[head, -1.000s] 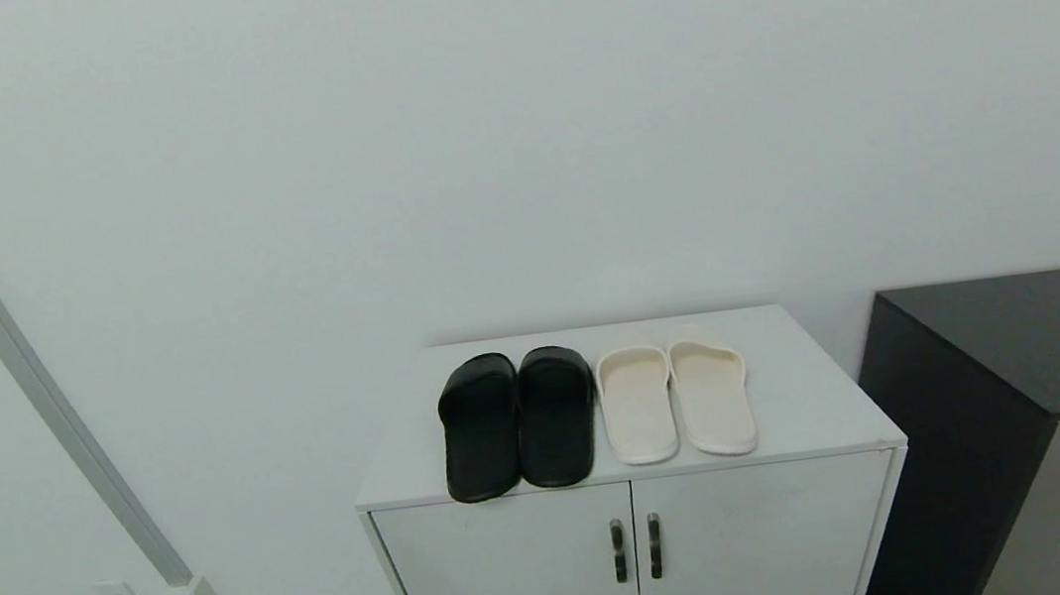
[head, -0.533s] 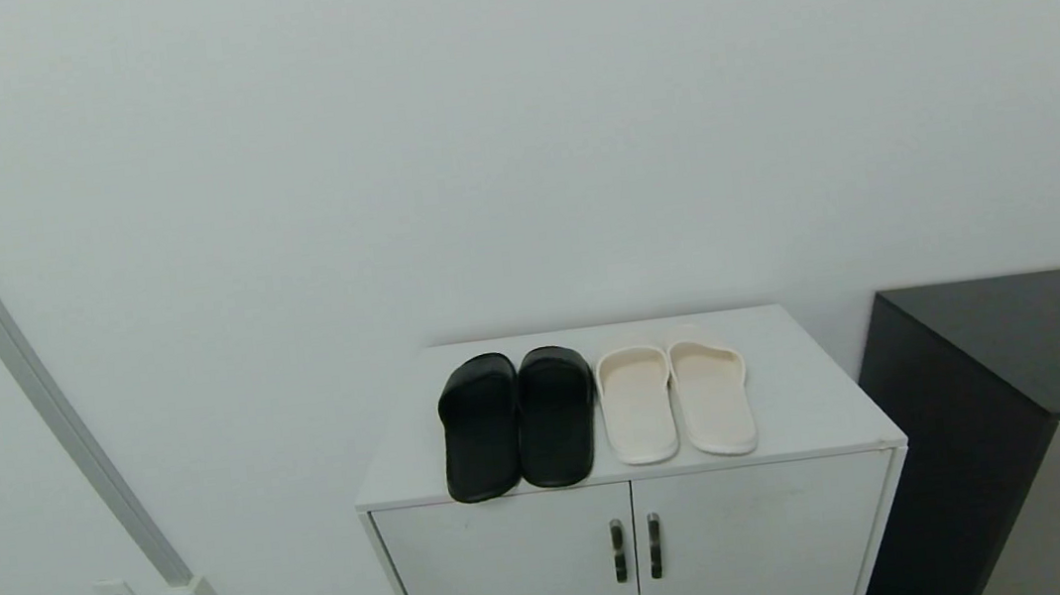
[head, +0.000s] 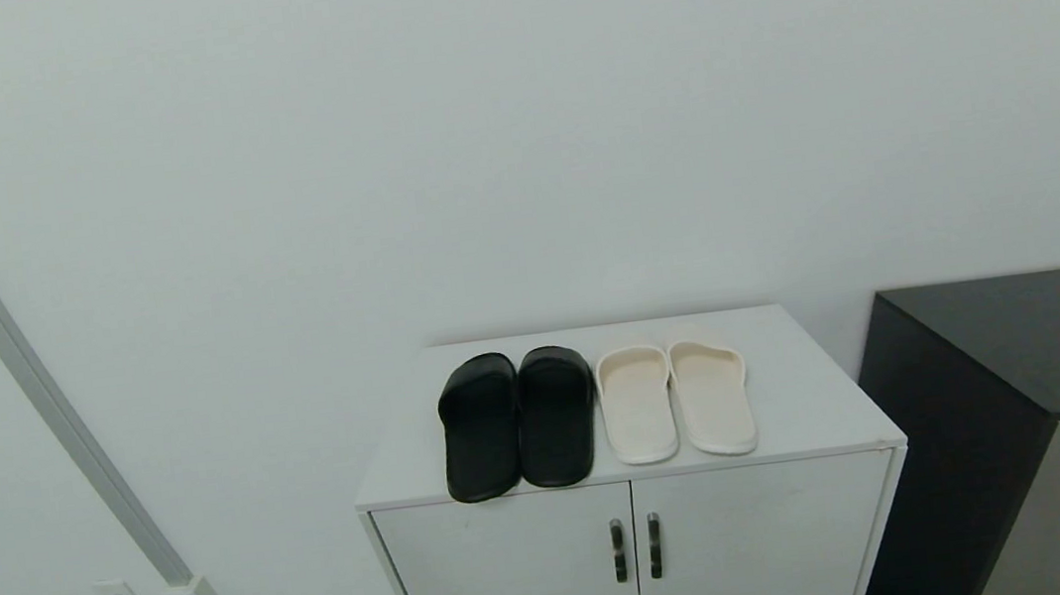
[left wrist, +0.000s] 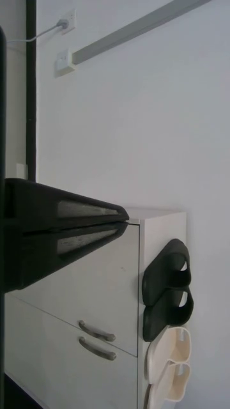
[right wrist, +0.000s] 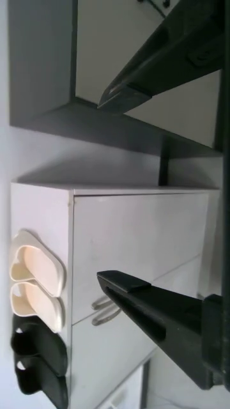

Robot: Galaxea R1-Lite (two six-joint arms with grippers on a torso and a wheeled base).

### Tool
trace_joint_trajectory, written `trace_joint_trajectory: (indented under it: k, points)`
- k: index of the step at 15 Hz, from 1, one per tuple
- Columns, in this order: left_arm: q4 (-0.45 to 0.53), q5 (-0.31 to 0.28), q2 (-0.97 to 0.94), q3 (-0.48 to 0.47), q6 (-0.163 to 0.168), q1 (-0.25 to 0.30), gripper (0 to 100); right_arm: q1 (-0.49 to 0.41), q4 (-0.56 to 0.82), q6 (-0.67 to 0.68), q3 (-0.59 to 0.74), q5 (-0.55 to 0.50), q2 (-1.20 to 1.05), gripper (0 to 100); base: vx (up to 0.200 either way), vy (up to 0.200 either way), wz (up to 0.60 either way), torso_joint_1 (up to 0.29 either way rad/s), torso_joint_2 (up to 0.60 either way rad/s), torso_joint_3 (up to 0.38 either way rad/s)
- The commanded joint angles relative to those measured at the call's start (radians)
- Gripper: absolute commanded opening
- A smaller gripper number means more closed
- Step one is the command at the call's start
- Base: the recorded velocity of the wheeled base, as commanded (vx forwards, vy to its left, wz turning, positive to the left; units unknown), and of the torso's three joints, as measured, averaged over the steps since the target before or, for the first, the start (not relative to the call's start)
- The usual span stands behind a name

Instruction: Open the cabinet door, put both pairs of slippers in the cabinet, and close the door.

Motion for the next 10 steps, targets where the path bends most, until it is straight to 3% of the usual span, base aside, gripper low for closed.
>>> trace_joint_trajectory:
  k: [1,5,8,10]
  points:
    - [0.000,0.000,0.001,0.000,0.001,0.000,0,0.062,-0.130,0.000,-0.011,0.019,0.295,100,0.000,0.000,0.00,0.000,0.00,0.000]
    - [0.000,-0.001,0.001,0.000,0.001,0.000,0,0.266,-0.284,0.056,-0.042,-0.107,0.526,100,0.000,0.000,0.00,0.000,0.00,0.000]
    - [0.000,-0.001,0.001,0.000,0.001,0.000,0,0.519,-0.371,0.155,-0.094,-0.348,0.662,100,0.000,0.000,0.00,0.000,0.00,0.000]
    - [0.000,-0.001,0.001,0.000,0.001,0.000,0,0.673,-0.383,0.226,-0.169,-0.441,0.757,100,0.000,0.000,0.00,0.000,0.00,0.000]
